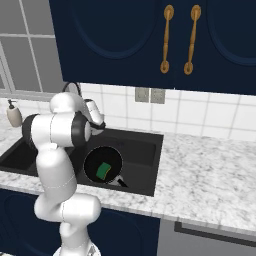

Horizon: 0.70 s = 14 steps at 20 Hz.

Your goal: Pick the pan and sponge and place them into the sink. Then turn on the water.

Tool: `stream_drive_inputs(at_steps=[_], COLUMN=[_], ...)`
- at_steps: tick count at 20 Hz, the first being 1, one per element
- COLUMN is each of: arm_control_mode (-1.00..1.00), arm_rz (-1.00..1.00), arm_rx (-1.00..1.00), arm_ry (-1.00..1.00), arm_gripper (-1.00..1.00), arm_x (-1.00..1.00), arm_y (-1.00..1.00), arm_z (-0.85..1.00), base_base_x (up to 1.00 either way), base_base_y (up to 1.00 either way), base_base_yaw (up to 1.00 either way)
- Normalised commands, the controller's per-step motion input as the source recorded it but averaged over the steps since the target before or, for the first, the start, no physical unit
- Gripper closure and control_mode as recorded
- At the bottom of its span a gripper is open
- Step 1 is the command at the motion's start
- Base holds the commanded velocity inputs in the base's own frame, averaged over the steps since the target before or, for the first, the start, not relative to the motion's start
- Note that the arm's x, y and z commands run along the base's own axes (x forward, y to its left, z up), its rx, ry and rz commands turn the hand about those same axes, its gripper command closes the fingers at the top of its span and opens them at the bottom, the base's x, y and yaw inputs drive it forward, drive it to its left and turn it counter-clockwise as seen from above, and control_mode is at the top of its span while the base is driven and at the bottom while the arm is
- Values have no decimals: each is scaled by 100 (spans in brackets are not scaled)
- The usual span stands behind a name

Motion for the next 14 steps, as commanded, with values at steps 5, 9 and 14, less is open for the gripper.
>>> stream_drive_inputs(at_steps=[5,9,14], arm_control_mode=[-100,-100,-100], arm_rz=[0,1,1], arm_rx=[9,7,8], arm_ry=[0,0,0], arm_gripper=[-100,-100,-100], arm_x=[5,0,0], arm_y=[0,0,0], arm_z=[-34,-38,-37], base_base_x=[0,0,0], base_base_y=[0,0,0], base_base_yaw=[0,0,0])
